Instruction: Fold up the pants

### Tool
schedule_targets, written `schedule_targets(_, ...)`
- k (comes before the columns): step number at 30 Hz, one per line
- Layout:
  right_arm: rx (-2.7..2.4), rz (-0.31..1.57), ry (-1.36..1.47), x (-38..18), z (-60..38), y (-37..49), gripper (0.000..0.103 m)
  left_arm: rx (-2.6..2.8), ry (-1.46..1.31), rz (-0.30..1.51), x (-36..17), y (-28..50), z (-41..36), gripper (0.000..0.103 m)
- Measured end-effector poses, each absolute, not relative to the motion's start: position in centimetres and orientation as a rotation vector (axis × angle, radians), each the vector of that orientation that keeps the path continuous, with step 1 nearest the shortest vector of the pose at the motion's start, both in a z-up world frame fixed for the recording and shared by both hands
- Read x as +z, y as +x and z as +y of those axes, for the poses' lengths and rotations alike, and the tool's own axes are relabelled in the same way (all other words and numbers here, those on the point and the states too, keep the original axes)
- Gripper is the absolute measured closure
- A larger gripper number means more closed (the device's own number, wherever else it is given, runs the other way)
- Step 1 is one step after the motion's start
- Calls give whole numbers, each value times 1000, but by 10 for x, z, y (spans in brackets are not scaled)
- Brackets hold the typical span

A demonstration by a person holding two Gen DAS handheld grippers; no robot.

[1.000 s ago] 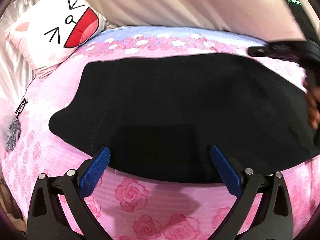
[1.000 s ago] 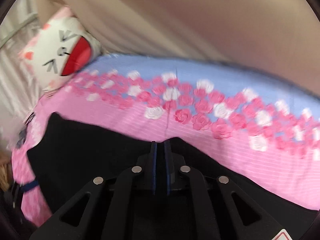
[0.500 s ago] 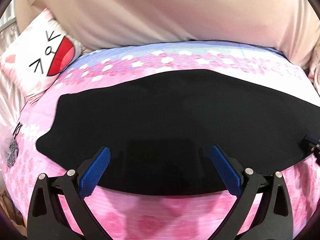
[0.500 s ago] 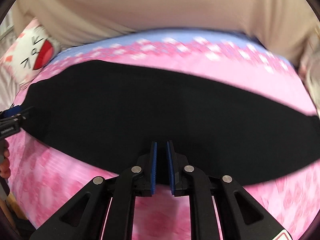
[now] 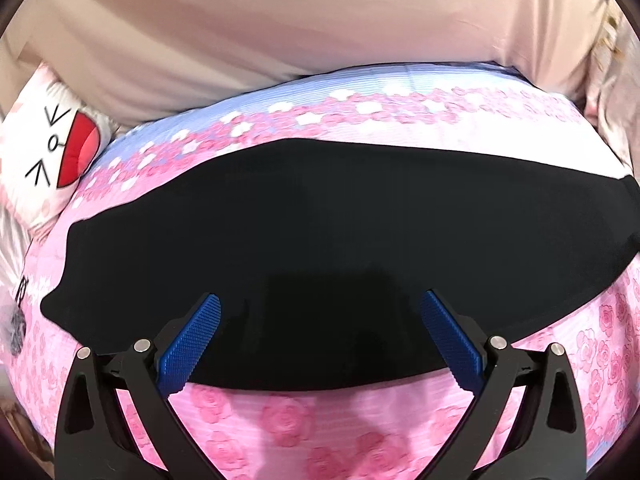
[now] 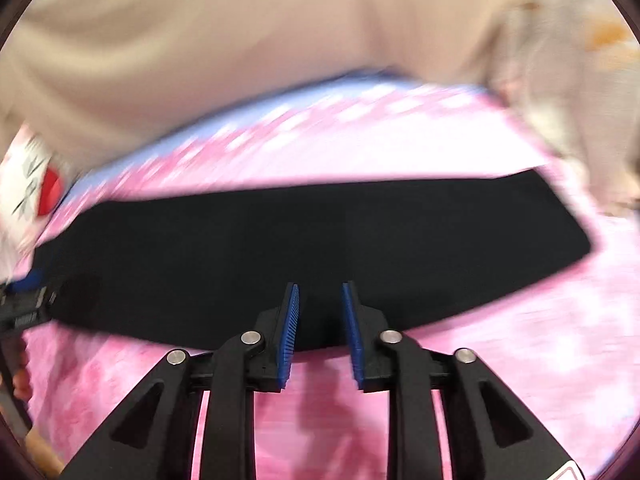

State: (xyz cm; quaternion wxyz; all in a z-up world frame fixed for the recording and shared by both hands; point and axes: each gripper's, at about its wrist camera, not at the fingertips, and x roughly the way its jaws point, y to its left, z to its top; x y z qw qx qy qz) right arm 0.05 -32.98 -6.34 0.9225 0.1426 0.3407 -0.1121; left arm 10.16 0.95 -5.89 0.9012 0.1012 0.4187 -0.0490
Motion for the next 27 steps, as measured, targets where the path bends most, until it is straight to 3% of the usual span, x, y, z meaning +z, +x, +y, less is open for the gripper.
schedule_targets(2, -336, 690, 315, -63, -371, -8, 79, -123, 220, 873, -61, 104, -5, 5)
schedule_targets(5, -472, 686, 362, -71, -443, -18, 63, -145, 240, 872, -63, 106, -26, 5)
schedule_targets(13, -430, 800, 285, -95, -502, 31, 63, -208, 286, 873, -68, 106, -80, 5)
schedule_targets(14, -406, 816, 292, -100, -505, 36, 64, -211, 293, 875, -69, 106, -85, 5)
schedule_targets(17, -351, 841, 284, -106, -501, 41, 92, -208, 321, 869, -70, 107, -95, 5)
schedule_targets(18, -345, 848, 259, -102, -496, 42, 95, -205, 326, 868, -70, 108, -97, 5)
schedule_targets(23, -393, 804, 304, -94, -525, 41, 97, -197, 318, 876, -71, 116, -104, 5)
schedule_targets(27, -365, 801, 299, -94, -522, 40, 88, -195, 319, 891, -77, 118, -107, 5)
